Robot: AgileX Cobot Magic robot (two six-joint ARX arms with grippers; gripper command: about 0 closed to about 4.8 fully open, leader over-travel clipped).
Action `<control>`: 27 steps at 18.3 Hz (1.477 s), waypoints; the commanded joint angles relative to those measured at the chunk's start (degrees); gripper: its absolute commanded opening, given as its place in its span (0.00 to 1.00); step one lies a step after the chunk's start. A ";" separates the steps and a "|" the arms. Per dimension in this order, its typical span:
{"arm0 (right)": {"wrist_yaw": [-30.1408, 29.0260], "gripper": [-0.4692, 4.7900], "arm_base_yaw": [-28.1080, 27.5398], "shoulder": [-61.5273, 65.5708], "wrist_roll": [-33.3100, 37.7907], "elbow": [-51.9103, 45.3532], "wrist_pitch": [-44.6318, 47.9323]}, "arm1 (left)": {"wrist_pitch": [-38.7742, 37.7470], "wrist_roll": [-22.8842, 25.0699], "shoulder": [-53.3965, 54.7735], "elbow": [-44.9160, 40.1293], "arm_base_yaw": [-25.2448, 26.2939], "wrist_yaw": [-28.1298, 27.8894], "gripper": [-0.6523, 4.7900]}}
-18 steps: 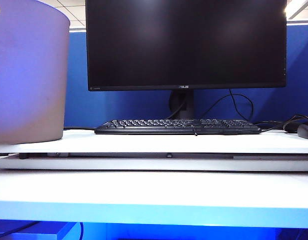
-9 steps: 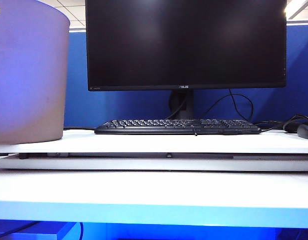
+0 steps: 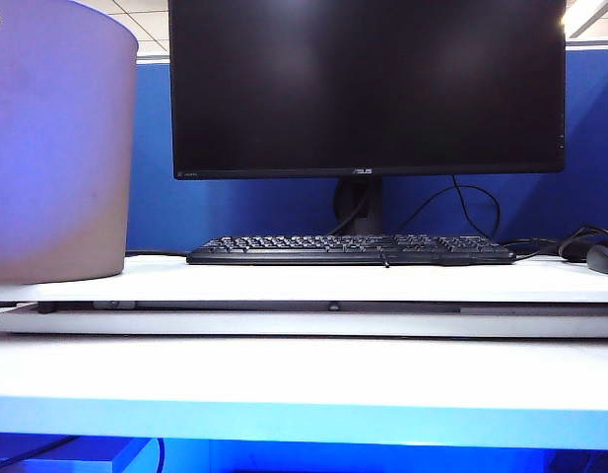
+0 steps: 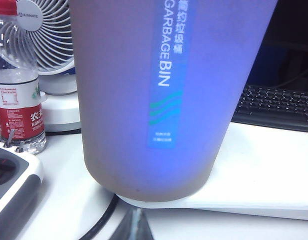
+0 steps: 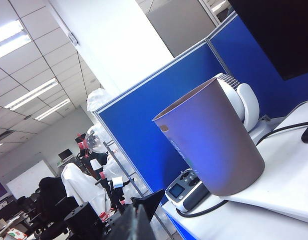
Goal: Pick up all paper balls from the table and place them in the pink trash can.
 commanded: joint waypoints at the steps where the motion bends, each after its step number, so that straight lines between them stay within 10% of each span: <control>1: -0.20 0.08 0.00 -0.09 -0.31 0.15 0.74 | 0.55 0.02 -0.15 0.02 0.07 0.17 0.11; 23: -0.39 0.08 0.00 -0.09 -0.46 0.15 0.79 | 0.52 0.00 -0.15 0.02 0.09 0.17 0.11; 27: -9.77 0.08 6.29 -0.09 -33.35 -0.66 -1.01 | 0.50 0.00 -0.15 0.02 0.09 0.17 0.11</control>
